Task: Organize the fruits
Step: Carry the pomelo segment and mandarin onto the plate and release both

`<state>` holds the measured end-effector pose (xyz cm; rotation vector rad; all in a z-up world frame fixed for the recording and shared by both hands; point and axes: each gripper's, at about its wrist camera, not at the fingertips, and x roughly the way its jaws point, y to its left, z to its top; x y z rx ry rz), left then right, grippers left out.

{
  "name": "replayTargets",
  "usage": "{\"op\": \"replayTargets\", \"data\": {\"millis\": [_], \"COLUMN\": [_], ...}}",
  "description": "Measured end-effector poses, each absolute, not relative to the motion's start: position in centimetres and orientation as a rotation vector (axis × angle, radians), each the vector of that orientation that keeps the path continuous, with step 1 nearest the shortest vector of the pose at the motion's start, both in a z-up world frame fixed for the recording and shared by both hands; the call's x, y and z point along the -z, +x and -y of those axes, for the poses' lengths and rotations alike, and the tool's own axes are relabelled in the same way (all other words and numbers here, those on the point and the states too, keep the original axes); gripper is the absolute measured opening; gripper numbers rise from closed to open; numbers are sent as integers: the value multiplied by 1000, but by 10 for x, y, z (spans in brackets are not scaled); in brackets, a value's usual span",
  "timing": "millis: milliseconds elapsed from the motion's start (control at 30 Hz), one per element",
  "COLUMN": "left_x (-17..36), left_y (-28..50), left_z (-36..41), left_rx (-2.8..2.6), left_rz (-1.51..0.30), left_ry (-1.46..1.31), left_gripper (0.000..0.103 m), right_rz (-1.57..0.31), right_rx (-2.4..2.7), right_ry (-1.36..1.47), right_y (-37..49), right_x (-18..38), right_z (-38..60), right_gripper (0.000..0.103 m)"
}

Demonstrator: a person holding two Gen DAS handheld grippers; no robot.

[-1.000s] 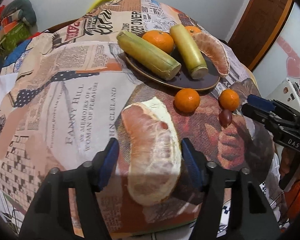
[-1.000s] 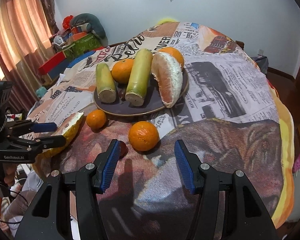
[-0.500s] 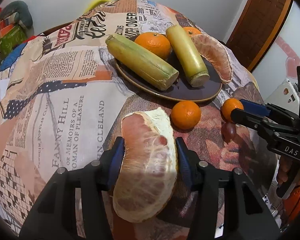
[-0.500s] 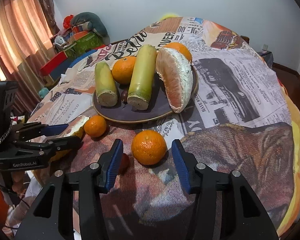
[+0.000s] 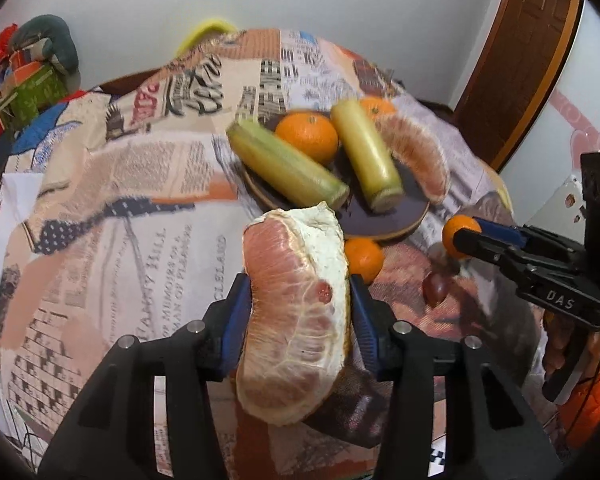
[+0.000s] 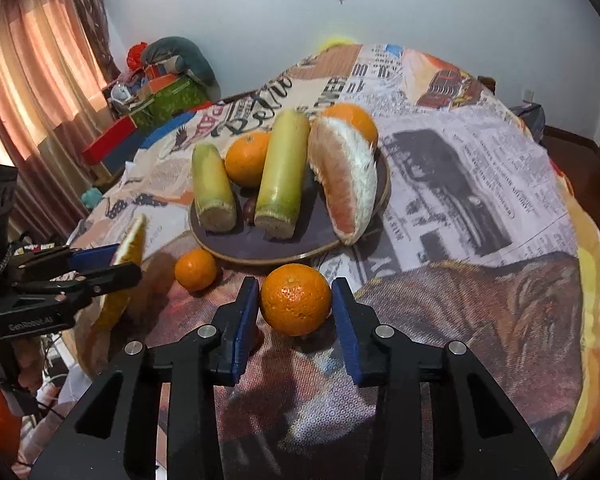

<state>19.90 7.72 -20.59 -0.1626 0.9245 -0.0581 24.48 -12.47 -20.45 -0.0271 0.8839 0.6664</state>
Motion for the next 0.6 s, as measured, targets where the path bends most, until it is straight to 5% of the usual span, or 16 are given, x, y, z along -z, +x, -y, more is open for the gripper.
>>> {"op": "replayTargets", "data": {"millis": [467,533,600], "left_x": [166,165,164], "left_y": [225,231,236], "left_z": [-66,-62,-58], "left_rx": [102,119,138], "left_rz": [-809,-805,-808], "left_ry": [-171,-168,-165], "left_gripper": [44,42,28], "right_rz": [-781,-772,-765], "right_rx": [-672,-674,-676], "right_ry": [-18,-17,-17], "right_y": [256,260,263], "right_x": [176,173,172], "right_z": [120,118,117], "right_gripper": [34,34,34]}}
